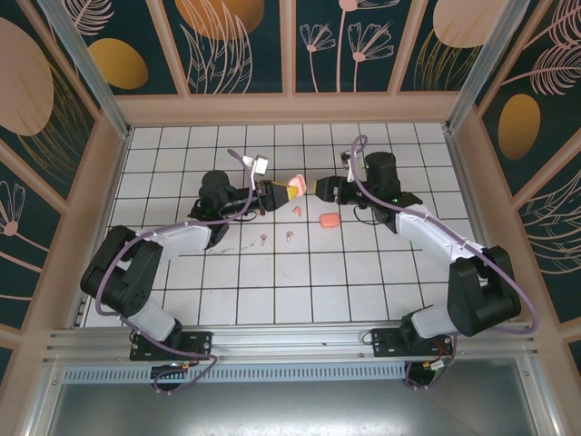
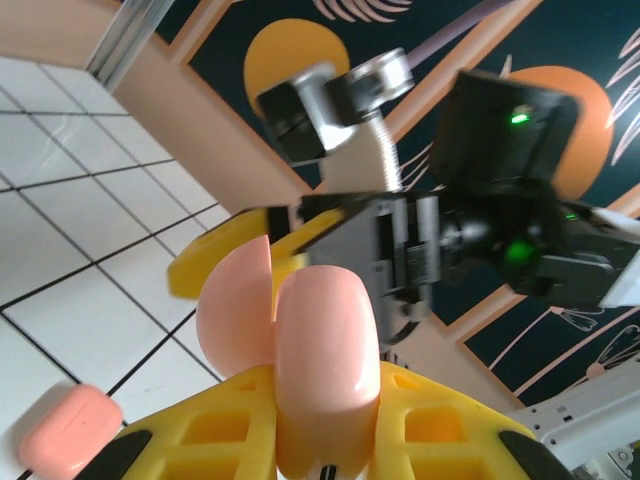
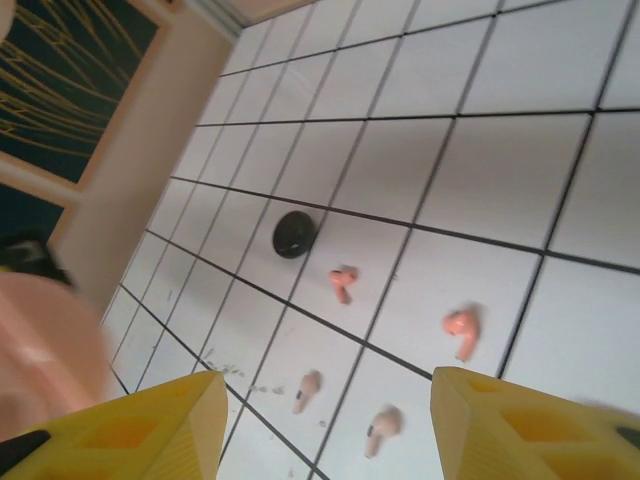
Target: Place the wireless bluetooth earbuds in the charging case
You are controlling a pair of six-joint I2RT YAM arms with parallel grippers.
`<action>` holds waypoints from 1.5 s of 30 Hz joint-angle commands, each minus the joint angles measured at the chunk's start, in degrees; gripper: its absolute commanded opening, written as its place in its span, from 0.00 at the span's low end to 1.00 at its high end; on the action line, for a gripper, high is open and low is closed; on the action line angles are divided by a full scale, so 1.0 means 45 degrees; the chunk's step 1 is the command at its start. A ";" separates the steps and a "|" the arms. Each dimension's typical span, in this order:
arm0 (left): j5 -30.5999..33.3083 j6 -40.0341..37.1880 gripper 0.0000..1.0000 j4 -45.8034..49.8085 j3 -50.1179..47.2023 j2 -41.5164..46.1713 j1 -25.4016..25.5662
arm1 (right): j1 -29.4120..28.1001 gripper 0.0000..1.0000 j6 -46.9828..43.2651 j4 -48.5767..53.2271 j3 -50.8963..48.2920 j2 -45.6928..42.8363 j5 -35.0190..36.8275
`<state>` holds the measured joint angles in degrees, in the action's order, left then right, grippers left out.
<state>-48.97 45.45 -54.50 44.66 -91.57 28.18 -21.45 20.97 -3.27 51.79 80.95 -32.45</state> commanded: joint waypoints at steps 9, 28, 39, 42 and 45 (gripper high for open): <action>-0.0394 0.0217 0.00 -0.1488 -0.0444 0.0564 0.0065 | -0.0194 0.57 0.2963 -0.2992 -0.1848 -0.2923 -0.1481; 0.1408 0.3819 0.00 -0.7908 -0.1489 -0.0738 0.0065 | -0.1776 0.48 0.6061 -0.7104 -0.1715 -0.1844 -0.0037; 0.1405 0.4099 0.00 -0.8348 -0.1391 -0.0960 0.0133 | -0.1795 0.43 0.6043 -0.7161 -0.1026 -0.1136 -0.0228; 0.1425 0.4079 0.00 -0.8338 -0.1371 -0.0996 0.0181 | -0.1834 0.42 0.6050 -0.7150 -0.0887 -0.1007 -0.0299; 0.1443 0.4089 0.00 -0.8337 -0.1328 -0.1028 0.0200 | -0.1926 0.40 0.6024 -0.7106 -0.0802 -0.0922 -0.0368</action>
<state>-42.96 63.33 -88.14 38.02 -95.55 28.73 -29.39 48.23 -32.38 45.95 76.20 -33.06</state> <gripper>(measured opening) 0.195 0.405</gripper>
